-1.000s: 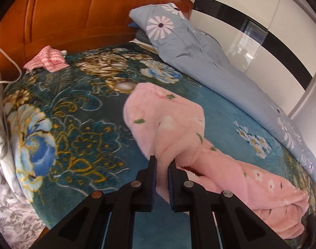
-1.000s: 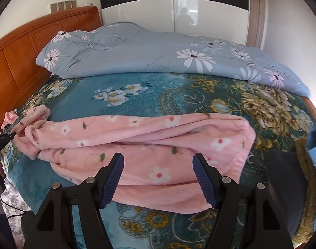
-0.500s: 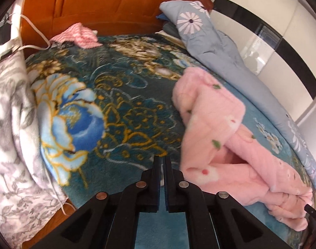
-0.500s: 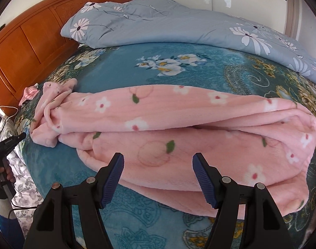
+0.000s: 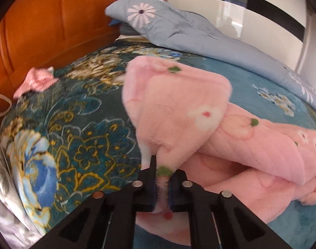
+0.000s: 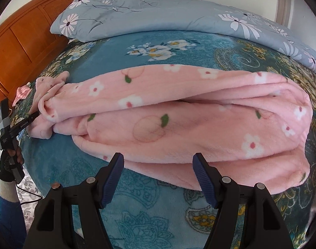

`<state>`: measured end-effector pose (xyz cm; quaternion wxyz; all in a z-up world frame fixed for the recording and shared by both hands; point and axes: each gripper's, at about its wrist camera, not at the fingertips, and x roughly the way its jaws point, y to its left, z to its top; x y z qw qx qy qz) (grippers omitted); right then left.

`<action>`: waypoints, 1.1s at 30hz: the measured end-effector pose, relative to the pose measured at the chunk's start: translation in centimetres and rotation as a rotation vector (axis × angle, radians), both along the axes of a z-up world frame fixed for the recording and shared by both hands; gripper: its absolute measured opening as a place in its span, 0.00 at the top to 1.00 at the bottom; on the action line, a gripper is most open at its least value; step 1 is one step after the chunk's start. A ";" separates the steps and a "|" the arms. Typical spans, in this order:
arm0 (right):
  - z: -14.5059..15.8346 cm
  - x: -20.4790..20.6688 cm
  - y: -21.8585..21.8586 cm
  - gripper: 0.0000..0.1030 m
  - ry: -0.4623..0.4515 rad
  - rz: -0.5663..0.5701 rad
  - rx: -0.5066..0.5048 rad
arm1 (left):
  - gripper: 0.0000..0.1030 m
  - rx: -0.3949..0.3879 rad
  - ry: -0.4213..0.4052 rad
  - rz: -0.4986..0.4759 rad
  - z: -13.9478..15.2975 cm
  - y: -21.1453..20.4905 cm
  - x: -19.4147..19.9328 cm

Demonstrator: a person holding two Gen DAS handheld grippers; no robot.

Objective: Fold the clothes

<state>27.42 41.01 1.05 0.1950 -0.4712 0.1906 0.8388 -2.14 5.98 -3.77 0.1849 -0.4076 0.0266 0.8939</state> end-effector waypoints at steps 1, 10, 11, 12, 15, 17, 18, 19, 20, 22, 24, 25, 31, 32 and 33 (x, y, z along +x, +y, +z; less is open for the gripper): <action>0.0 0.1 0.0 0.32 -0.001 -0.007 -0.005 | 0.93 0.021 0.002 0.044 0.1 -1.5 -0.1; -0.9 -0.2 -0.8 0.32 0.037 0.012 -0.059 | 0.90 0.182 -0.118 0.150 -2.1 -9.6 0.5; -1.0 0.0 -0.7 0.32 0.040 0.012 -0.060 | 0.89 0.188 -0.116 0.133 -1.9 -9.7 1.1; -1.1 0.2 -0.6 0.32 0.043 0.011 -0.058 | 0.88 0.189 -0.100 0.121 -1.2 -9.7 1.6; -0.7 1.3 1.0 0.32 0.087 -0.031 -0.062 | 0.83 0.190 -0.041 0.092 1.5 -9.5 3.0; -0.3 2.1 2.5 0.32 0.131 -0.065 -0.079 | 0.66 0.227 -0.017 0.075 3.7 -9.2 3.2; -0.1 2.3 3.4 0.32 0.152 -0.084 -0.093 | 0.61 0.245 -0.011 0.066 4.8 -8.6 3.0; 0.0 2.4 4.2 0.32 0.172 -0.104 -0.107 | 0.53 0.259 -0.009 0.047 5.8 -7.7 2.8; 0.0 2.4 5.0 0.32 0.197 -0.125 -0.129 | 0.46 0.266 -0.011 0.020 6.5 -6.5 2.5; -0.2 2.2 6.5 0.32 0.261 -0.156 -0.203 | 0.42 0.262 -0.028 -0.032 7.5 -3.4 1.9; -0.5 1.8 7.8 0.32 0.330 -0.180 -0.284 | 0.41 0.231 -0.058 -0.072 7.9 0.1 1.5; -0.8 1.4 8.4 0.32 0.357 -0.192 -0.319 | 0.41 0.220 -0.074 -0.091 7.8 1.9 1.4; -2.7 -0.3 10.5 0.41 0.438 -0.266 -0.473 | 0.41 0.123 -0.200 -0.098 5.3 9.3 0.0; -2.8 -0.4 10.6 0.44 0.449 -0.269 -0.485 | 0.41 0.106 -0.210 -0.091 4.9 9.8 -0.1; -2.9 -0.5 10.8 0.50 0.460 -0.269 -0.493 | 0.41 0.083 -0.217 -0.075 4.3 10.1 -0.2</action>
